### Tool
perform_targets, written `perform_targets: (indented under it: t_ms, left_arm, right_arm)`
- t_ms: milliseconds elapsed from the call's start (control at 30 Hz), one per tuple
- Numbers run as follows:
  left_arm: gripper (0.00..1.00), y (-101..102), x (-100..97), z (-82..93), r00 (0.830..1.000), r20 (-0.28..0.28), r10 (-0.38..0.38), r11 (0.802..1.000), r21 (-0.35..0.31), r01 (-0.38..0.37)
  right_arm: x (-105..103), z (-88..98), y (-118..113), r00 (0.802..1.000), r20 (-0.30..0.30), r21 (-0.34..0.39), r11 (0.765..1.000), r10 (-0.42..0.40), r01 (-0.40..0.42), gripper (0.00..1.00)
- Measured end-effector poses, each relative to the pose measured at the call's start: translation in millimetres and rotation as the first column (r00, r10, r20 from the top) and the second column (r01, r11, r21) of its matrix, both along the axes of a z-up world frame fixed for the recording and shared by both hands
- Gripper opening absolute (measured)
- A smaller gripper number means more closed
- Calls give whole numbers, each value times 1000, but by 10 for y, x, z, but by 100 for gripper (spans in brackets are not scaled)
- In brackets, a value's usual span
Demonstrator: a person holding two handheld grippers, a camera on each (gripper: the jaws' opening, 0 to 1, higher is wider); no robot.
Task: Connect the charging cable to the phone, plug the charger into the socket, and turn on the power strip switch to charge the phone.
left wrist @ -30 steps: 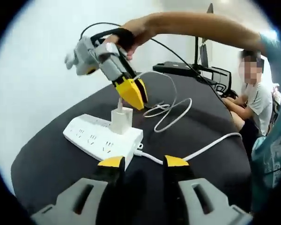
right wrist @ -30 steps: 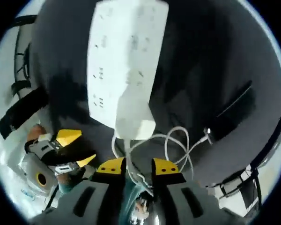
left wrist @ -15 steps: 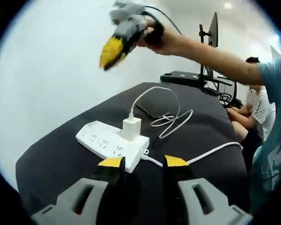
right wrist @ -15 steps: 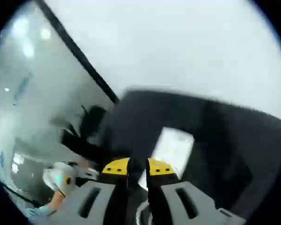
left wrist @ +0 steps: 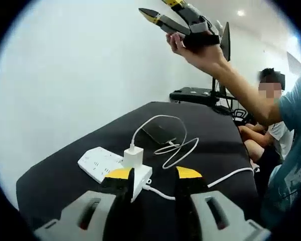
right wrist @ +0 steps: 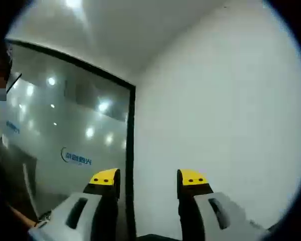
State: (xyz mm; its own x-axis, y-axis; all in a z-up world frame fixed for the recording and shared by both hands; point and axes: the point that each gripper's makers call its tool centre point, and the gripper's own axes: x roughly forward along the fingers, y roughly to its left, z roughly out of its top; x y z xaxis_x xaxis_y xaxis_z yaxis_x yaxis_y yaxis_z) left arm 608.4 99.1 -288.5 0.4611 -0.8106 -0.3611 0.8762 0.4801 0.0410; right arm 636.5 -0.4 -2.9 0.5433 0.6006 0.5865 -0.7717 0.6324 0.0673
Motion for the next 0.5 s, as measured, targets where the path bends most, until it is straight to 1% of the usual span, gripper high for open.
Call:
perform_targets:
  t_ms: [33,67,100,133,167,200,233,267,300,333,367,400,433,467,500]
  left_arm:
    - [28,-8,-8,4,1000,2,0,1000,-3,0]
    - [28,-13,-11,10,1000,0,0,1000,-11,0]
    - [28,-16,-15,10,1000,-4,-1,1000,-16,1]
    - [28,-16,-14,9,1000,-8,-2,1000,-19,2]
    - [27,-16,-18,8,1000,-11,-1,1000,-24,1]
    - [27,-25,-31,2,1000,-11,-1,1000,-24,0]
    - [27,-30,-43,-1,1000,-11,-3,1000,-24,3]
    - [27,-30,-35,5,1000,-14,-4,1000,-29,4]
    - [27,-38,-42,17,1000,-14,-7,999,-41,7]
    - [27,-40,-42,24,1000,-15,-10,999,-49,10]
    - [27,-33,-27,28,1000,-15,-13,998,-54,12]
    - [27,-31,-25,21,1000,-15,-12,998,-56,11]
    - [27,-26,-4,15,1000,-15,-12,998,-55,11]
    - [27,-18,0,-3,1000,-13,-14,999,-50,13]
    - [27,-6,47,-7,1000,-16,-16,999,-48,15]
  right_arm:
    - [-21,31,-51,998,-30,76,995,62,-60,42]
    - [-125,73,-29,995,-19,124,988,97,-94,43]
    - [-106,47,-42,998,-9,86,995,55,-54,46]
    - [-41,-40,-74,1000,-26,27,1000,-2,3,46]
    - [42,-150,-119,996,-62,-28,997,-70,68,48]
    - [50,-155,-135,994,-60,-26,996,-86,84,54]
    - [16,-113,-183,991,31,-21,991,-131,131,58]
    - [-73,-143,-169,980,139,-84,984,-141,154,59]
    - [32,-141,-328,971,104,-31,975,-217,222,57]
    - [53,-204,-360,975,73,-47,975,-211,215,57]
    - [26,-215,-392,978,66,-24,980,-196,198,60]
    - [-5,-220,-484,980,53,36,981,-191,189,65]
    - [-20,-267,-516,981,53,21,983,-184,183,65]
    - [-60,-388,-529,991,-17,28,991,-133,134,63]
    - [-66,-452,-539,993,-44,23,994,-107,108,59]
